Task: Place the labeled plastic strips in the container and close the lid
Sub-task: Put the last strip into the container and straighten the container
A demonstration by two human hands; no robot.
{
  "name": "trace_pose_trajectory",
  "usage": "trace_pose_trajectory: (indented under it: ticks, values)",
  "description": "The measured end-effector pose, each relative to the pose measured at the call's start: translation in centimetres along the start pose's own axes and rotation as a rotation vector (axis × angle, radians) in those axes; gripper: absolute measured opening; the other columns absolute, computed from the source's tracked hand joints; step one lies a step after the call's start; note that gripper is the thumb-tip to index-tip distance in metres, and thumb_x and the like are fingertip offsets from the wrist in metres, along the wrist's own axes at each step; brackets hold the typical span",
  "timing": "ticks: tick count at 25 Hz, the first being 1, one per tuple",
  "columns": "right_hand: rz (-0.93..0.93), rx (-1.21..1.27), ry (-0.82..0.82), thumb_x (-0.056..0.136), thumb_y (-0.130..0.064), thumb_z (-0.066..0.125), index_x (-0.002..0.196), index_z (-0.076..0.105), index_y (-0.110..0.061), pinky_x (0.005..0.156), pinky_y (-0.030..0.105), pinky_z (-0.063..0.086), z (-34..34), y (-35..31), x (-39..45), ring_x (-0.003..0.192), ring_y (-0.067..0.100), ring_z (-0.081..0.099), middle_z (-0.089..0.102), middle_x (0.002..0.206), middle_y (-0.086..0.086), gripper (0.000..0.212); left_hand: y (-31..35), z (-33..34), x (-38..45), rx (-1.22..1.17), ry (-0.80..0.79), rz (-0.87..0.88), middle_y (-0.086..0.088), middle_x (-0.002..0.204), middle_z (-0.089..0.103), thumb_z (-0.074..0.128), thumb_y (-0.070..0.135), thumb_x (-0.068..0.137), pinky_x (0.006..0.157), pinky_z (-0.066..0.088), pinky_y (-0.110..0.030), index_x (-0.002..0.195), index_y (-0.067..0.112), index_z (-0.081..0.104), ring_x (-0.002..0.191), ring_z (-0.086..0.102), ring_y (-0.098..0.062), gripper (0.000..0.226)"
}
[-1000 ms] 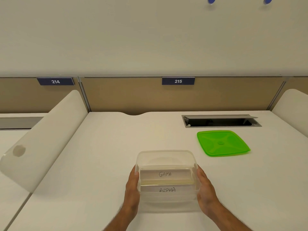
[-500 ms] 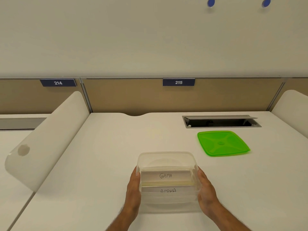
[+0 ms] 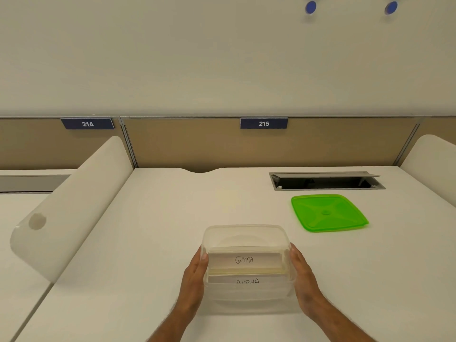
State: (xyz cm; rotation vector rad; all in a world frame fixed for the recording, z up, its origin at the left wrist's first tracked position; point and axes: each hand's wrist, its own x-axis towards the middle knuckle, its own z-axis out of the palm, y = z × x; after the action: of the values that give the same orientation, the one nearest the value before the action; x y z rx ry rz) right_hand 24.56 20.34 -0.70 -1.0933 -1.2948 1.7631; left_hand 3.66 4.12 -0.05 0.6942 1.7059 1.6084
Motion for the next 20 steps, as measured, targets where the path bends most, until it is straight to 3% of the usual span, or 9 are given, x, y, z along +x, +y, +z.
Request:
trace_pose_trajectory:
  ticks: [2,5,9,11,15,20]
  values:
    - [-0.047,-0.128,-0.015,0.101,-0.038,0.042,0.147,0.037,-0.026,0.118,0.034,0.023,-0.3,-0.4,0.1,0.137,0.007,0.036,0.039,0.153,-0.007,0.048,0.5,-0.4,0.1,0.123,-0.010,0.016,0.026,0.141,0.053,0.048,0.058,0.094,0.105,0.037,-0.023,0.135,0.052,0.050,0.128,0.046,0.011,0.041]
    - [-0.142,-0.395,-0.049,0.093,-0.055,0.040,0.148,0.035,-0.032,0.114,0.026,0.021,-1.0,-1.6,0.3,0.136,0.001,0.033,0.037,0.152,-0.013,0.060,1.5,-1.1,1.1,0.366,0.033,0.002,0.010,0.158,0.032,0.053,0.063,0.089,0.116,0.028,-0.033,0.154,0.029,0.027,0.143,0.032,-0.008,0.078]
    - [-0.292,-0.689,-0.066,0.088,-0.058,0.037,0.151,0.029,-0.031,0.122,0.037,0.017,-2.5,-3.4,1.4,0.146,0.007,0.022,0.030,0.156,-0.011,0.069,3.3,0.0,2.9,0.952,0.004,0.223,0.009,0.165,0.006,0.032,0.071,0.091,0.123,0.005,-0.032,0.157,0.024,0.008,0.151,0.002,-0.006,0.085]
    - [-0.369,-0.868,-0.081,0.090,-0.058,0.034,0.153,0.023,-0.029,0.123,0.039,0.010,-3.7,-4.0,2.2,0.149,0.007,0.012,0.021,0.159,-0.011,0.070,4.2,1.7,3.7,1.127,0.013,0.336,0.006,0.166,-0.001,0.022,0.074,0.090,0.124,0.000,-0.035,0.157,0.022,0.004,0.152,-0.005,-0.010,0.087]
    - [-0.407,-1.137,-0.047,0.090,-0.063,0.028,0.155,0.013,-0.028,0.123,0.035,0.000,-7.4,-4.9,4.0,0.150,0.008,-0.001,0.009,0.163,-0.007,0.075,5.6,6.4,4.7,1.276,-0.049,0.481,0.001,0.166,-0.003,0.012,0.076,0.088,0.124,-0.001,-0.040,0.157,0.020,0.000,0.152,-0.007,-0.016,0.090]
    - [-0.379,-1.321,0.049,0.089,-0.066,0.023,0.155,0.005,-0.025,0.123,0.038,-0.002,-12.3,-5.8,5.6,0.151,0.013,-0.006,0.002,0.164,-0.002,0.080,6.2,13.4,6.2,1.326,-0.147,0.537,-0.005,0.166,-0.003,0.017,0.074,0.090,0.123,-0.001,-0.044,0.157,0.015,0.000,0.153,-0.005,-0.022,0.091]
